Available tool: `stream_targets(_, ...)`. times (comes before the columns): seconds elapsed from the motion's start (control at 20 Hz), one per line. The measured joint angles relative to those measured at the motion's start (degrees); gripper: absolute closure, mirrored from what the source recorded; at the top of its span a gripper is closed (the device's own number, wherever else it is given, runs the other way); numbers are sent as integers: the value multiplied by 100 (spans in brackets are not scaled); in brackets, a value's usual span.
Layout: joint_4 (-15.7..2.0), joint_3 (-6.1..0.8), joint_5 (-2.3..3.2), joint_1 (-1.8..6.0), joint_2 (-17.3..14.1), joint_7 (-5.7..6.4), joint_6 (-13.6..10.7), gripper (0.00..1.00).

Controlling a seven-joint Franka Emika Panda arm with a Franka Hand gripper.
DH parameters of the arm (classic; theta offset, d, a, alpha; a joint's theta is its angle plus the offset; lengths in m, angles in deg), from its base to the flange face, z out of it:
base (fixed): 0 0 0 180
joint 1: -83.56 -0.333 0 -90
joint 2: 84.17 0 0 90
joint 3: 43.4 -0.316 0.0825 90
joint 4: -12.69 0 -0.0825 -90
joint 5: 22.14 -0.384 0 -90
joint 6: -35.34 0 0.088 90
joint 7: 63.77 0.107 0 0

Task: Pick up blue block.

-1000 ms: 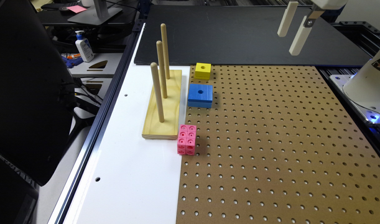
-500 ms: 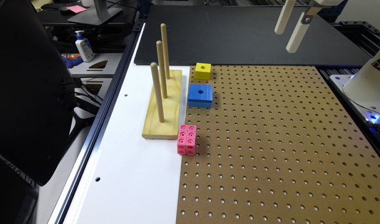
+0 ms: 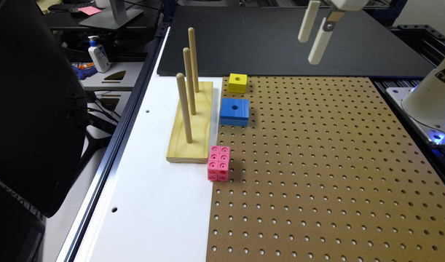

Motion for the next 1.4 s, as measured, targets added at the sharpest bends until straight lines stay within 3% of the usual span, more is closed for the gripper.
stream_targets(0.25,-428,-15,-1,-2,-486,4,0,0)
stream_targets(0.55,-670,-54,-6,-1,-708,21,0,0)
stream_targets(1.4,-1328,-59,-6,1,-1362,22,0,0)
